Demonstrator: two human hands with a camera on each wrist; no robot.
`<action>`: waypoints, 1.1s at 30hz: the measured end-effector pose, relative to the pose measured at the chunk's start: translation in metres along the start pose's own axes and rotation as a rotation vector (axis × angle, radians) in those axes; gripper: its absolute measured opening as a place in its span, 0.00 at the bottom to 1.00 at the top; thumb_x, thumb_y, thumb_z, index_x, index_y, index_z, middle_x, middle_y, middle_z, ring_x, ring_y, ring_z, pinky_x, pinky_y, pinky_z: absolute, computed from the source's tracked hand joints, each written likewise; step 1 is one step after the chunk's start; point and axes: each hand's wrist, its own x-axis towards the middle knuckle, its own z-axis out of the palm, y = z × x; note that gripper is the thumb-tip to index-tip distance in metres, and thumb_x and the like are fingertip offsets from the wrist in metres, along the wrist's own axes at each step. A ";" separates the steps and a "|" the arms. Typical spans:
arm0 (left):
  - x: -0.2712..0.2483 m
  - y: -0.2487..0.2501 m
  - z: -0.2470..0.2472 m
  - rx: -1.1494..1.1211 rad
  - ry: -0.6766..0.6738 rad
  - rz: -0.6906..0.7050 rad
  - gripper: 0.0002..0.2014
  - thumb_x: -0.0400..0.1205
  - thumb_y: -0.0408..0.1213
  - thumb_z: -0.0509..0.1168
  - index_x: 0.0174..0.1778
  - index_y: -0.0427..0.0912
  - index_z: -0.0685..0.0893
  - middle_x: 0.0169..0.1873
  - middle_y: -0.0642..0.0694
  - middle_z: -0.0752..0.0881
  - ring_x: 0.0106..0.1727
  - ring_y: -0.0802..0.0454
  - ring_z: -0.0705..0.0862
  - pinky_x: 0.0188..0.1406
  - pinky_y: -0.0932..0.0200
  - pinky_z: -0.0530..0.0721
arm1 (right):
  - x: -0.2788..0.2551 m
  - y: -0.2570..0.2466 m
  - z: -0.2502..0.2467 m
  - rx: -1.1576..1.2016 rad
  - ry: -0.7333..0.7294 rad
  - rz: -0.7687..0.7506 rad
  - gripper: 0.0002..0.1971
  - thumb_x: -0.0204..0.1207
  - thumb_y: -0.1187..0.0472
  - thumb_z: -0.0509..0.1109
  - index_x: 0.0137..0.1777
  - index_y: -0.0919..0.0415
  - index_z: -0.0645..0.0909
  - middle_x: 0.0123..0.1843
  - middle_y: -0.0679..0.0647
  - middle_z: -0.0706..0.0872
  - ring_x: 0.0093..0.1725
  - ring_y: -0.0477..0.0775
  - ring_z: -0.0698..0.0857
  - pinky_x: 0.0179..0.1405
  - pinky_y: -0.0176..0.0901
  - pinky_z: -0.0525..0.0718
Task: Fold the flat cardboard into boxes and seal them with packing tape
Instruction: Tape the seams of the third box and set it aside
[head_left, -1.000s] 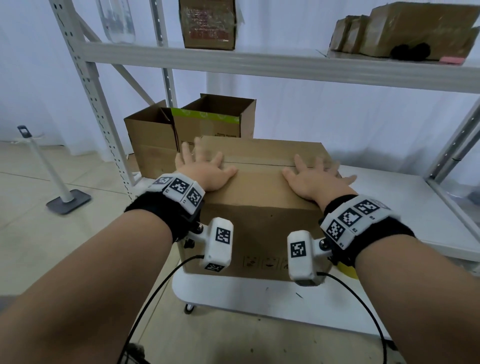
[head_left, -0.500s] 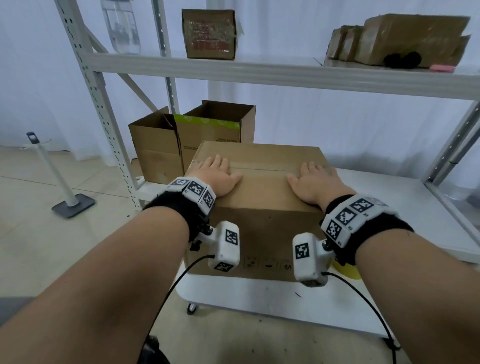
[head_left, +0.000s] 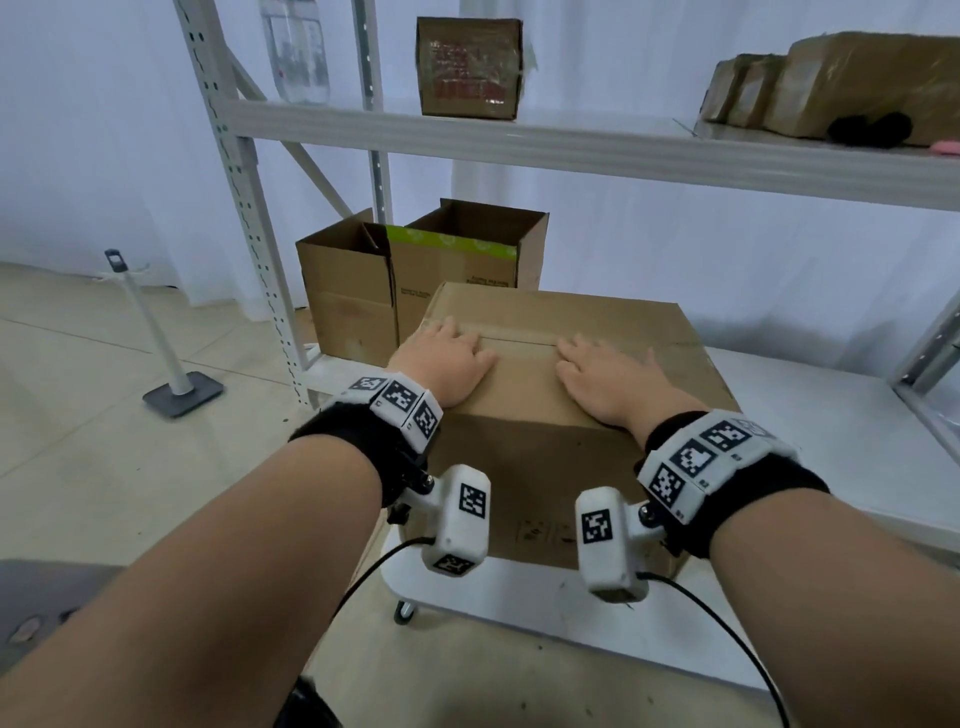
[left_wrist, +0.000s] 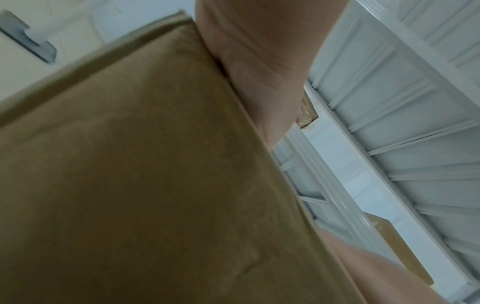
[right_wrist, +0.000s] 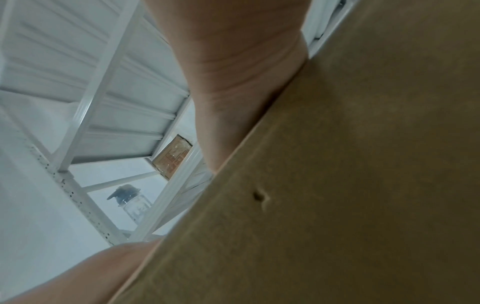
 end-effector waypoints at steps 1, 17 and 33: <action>-0.001 -0.004 0.000 -0.028 0.013 -0.057 0.35 0.84 0.59 0.37 0.80 0.39 0.64 0.79 0.33 0.63 0.80 0.35 0.60 0.79 0.40 0.60 | 0.001 0.001 0.001 0.021 0.008 0.002 0.26 0.88 0.50 0.41 0.86 0.50 0.53 0.87 0.49 0.53 0.86 0.53 0.52 0.80 0.72 0.42; -0.014 -0.024 -0.007 -0.848 0.319 -0.330 0.38 0.77 0.65 0.65 0.64 0.29 0.78 0.55 0.39 0.82 0.55 0.41 0.81 0.60 0.48 0.79 | -0.018 0.079 0.002 0.562 0.385 0.477 0.22 0.82 0.44 0.60 0.54 0.65 0.78 0.50 0.59 0.82 0.48 0.61 0.79 0.45 0.47 0.75; -0.060 -0.011 0.002 -1.090 0.584 -0.285 0.42 0.81 0.69 0.48 0.70 0.31 0.73 0.59 0.36 0.81 0.55 0.41 0.80 0.56 0.49 0.76 | -0.054 0.055 0.013 1.275 0.637 0.315 0.38 0.75 0.42 0.73 0.77 0.58 0.61 0.63 0.48 0.75 0.61 0.49 0.78 0.59 0.43 0.76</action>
